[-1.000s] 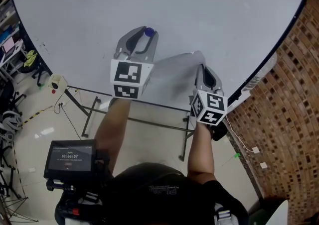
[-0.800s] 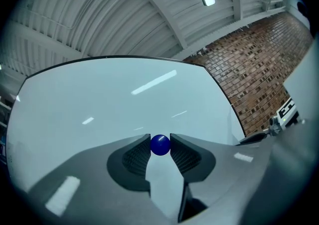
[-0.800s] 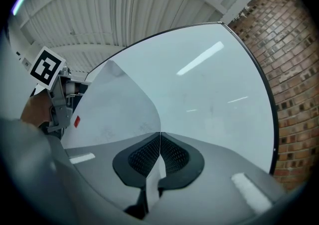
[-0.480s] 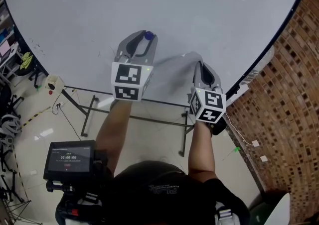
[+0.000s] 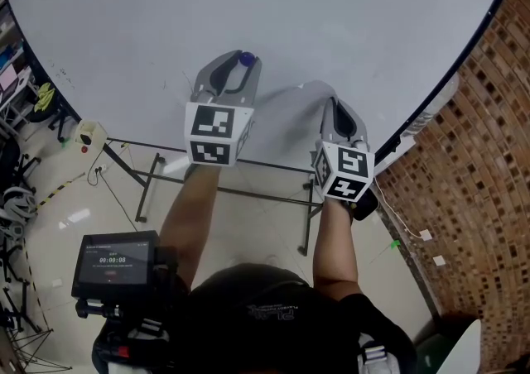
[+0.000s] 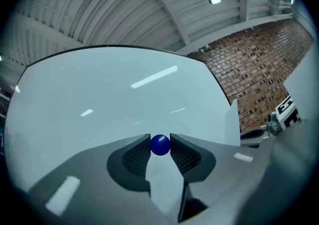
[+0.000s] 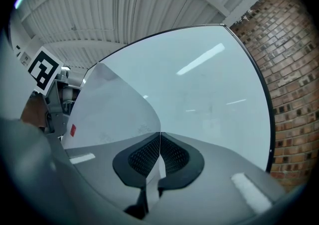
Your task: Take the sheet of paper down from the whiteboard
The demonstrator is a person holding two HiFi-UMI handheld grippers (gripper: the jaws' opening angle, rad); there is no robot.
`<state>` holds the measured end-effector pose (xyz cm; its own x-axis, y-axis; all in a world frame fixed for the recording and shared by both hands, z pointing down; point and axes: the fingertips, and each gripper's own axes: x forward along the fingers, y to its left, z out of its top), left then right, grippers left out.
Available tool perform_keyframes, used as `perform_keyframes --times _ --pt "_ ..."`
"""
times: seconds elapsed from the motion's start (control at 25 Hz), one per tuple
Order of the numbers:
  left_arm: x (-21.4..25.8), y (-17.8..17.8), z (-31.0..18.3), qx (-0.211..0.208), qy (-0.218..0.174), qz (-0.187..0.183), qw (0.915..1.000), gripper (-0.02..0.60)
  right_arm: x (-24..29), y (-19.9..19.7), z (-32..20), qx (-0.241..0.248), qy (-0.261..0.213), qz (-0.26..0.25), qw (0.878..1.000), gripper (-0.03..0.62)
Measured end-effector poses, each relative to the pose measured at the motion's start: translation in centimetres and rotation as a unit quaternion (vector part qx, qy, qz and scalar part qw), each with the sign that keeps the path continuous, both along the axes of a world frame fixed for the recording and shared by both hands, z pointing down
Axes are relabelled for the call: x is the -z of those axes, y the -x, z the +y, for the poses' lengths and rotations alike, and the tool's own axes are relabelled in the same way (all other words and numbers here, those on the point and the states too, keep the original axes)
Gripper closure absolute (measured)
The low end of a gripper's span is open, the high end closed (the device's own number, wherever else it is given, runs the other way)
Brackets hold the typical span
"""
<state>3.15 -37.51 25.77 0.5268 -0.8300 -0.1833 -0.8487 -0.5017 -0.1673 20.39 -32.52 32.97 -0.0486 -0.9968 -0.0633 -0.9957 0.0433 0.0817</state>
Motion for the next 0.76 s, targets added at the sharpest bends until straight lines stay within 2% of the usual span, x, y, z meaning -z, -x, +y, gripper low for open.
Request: perform_keyframes --times 0.76 --pt "0.0 0.0 0.0 0.005 0.000 -0.004 1.0000 0.459 -0.5 0.8 -0.3 0.005 0.008 0.013 1.000 0.580"
